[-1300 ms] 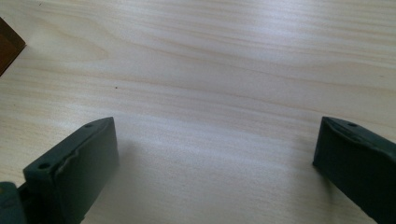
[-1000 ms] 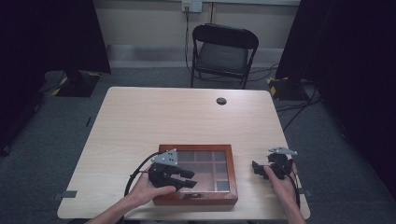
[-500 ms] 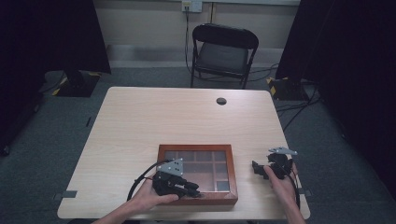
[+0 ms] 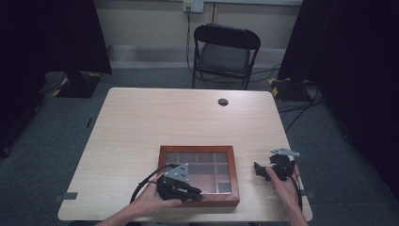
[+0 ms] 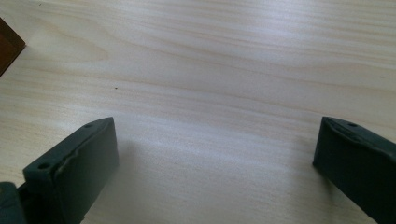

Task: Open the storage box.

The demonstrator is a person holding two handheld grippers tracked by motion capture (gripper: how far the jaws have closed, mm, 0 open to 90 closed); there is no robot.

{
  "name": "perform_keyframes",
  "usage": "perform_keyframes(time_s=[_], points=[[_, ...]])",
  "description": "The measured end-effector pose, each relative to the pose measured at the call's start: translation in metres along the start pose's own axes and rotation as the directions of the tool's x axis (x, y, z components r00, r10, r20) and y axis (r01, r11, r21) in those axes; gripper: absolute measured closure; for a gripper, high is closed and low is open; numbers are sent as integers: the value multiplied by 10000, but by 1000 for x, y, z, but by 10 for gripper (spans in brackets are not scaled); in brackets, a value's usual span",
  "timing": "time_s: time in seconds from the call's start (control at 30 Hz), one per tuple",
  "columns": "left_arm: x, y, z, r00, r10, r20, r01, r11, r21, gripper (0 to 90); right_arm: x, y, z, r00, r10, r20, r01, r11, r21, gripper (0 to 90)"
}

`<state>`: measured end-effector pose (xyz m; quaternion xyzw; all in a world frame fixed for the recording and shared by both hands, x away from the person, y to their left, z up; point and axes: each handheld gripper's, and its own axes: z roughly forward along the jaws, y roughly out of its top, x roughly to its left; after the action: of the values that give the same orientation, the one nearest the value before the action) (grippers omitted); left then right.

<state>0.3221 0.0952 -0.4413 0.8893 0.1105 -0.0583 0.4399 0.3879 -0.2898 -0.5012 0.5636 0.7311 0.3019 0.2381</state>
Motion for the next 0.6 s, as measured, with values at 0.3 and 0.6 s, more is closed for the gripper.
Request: perform_keyframes(time_s=[0.3,0.6], points=[[3,1,-1,9996,-52,268,49,9999,127,829,0,0,0,9999,-122,-66,121,9999,-39,1],[6,2,-1,9989,-129,457,118,9996,251,831,2,-2,-5,9991,-293,-300,288,9995,-162,104]])
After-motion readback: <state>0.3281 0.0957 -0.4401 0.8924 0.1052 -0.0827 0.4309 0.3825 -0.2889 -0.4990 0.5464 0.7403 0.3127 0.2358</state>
